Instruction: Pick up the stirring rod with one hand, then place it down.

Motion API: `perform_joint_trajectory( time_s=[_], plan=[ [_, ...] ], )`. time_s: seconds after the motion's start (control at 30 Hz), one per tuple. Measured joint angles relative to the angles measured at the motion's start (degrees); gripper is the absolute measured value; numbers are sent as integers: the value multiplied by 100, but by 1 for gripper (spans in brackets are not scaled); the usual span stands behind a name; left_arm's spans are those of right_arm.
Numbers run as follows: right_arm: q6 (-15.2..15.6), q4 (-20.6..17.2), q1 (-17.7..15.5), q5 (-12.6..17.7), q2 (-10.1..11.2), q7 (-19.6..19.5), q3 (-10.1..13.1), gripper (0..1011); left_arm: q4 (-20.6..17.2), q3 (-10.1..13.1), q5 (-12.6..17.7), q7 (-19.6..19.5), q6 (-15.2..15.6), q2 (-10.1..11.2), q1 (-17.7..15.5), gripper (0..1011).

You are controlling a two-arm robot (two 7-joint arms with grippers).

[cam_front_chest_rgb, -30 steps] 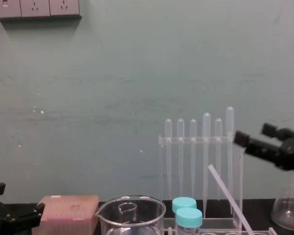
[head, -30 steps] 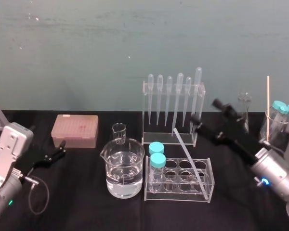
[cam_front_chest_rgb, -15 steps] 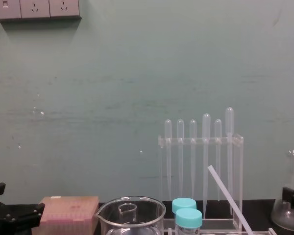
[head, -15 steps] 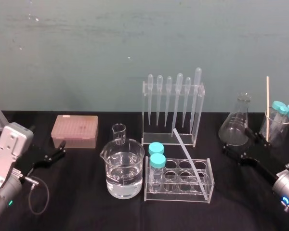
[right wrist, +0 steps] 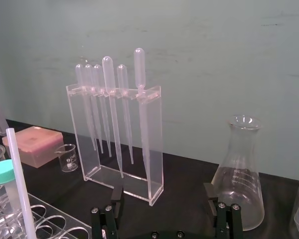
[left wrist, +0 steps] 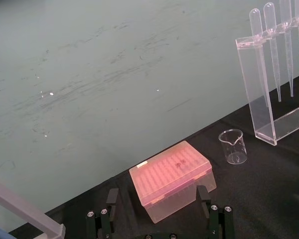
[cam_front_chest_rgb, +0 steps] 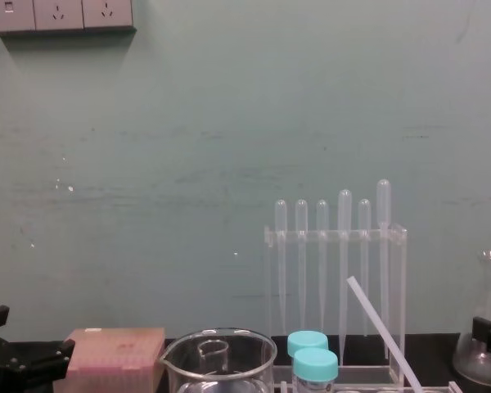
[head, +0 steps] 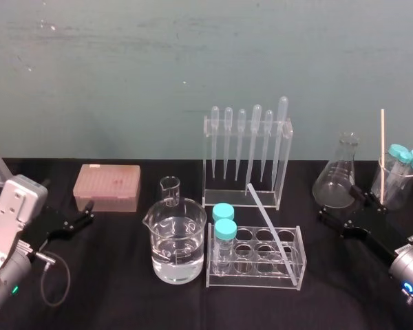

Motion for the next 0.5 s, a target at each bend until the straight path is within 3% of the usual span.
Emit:
perform_joint_trajectory(
  time_s=[0.5],
  plan=[
    [-21,0,7,2,6,0,-9,1003,0,0,0,0,0,0,0,1000]
  ],
)
